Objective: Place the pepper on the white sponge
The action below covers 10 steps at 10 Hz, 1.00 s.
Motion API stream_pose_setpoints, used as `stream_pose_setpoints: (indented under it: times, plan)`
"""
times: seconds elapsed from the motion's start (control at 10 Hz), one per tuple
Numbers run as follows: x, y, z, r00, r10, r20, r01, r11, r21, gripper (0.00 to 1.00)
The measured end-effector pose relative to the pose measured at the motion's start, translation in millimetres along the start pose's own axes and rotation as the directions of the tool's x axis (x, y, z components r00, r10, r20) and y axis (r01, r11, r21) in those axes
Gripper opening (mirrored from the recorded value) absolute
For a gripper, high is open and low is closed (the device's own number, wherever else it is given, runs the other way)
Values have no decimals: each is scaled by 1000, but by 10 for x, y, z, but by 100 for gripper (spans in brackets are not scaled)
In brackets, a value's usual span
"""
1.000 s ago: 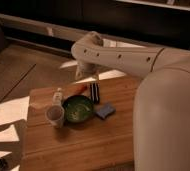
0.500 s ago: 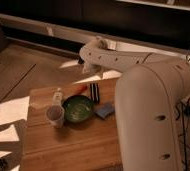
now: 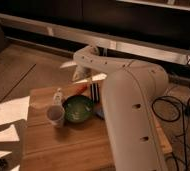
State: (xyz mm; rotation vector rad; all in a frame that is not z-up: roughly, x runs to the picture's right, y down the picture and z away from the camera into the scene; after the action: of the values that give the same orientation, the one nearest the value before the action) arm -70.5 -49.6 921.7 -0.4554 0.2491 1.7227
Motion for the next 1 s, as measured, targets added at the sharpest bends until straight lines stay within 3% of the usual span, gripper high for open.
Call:
stream_pose_setpoints:
  times: [0.3, 0.6, 1.0]
  plan:
    - [-4, -13, -21, 1000, -5, 6, 5, 1000, 1, 65]
    - [-67, 60, -95, 997, -62, 55, 62, 998, 3, 65]
    - [52, 295, 153, 989, -145, 37, 145, 989, -4, 65]
